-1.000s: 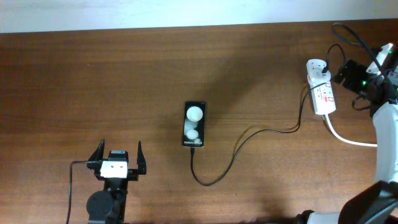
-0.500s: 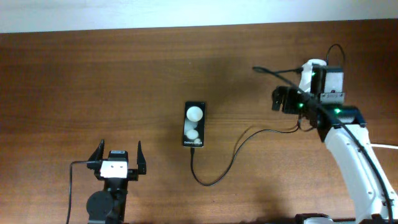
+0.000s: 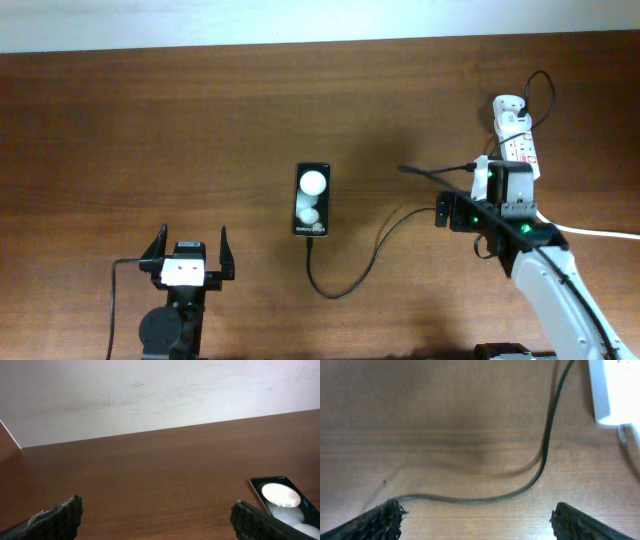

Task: Plug charger to phone and switch on socket

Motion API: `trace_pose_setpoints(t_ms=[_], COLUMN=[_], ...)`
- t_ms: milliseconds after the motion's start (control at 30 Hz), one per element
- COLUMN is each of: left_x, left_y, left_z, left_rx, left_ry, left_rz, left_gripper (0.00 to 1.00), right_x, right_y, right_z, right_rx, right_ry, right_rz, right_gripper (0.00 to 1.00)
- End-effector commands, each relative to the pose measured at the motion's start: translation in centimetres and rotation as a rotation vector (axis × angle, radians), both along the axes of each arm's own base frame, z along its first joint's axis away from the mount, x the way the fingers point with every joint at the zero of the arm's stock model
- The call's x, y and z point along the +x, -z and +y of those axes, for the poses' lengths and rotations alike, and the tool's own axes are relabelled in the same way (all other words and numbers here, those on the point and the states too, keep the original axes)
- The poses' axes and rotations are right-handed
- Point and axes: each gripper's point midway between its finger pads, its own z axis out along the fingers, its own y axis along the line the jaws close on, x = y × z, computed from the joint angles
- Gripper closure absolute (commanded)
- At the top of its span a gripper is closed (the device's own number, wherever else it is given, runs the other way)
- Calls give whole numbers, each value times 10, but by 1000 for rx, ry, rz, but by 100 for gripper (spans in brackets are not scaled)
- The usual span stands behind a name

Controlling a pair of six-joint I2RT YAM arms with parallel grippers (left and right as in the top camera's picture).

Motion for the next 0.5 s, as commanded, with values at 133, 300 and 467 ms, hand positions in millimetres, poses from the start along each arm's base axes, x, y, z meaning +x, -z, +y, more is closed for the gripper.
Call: trace_pose_setpoints(t_ms=[133, 300, 467], left_x=[0, 0, 0], left_y=[0, 0, 0], left_z=[3, 3, 3], left_rx=[17, 17, 17], left_ry=[-14, -14, -14], left_rz=[-3, -3, -3], left_gripper=[1, 1, 1], right_x=[-11, -13, -27], right_y=[34, 40, 50], right_z=[5, 8, 10], right_rx=[6, 19, 24], right_ry=[-32, -42, -49], right_rz=[-53, -82, -158], right_gripper=[1, 1, 1])
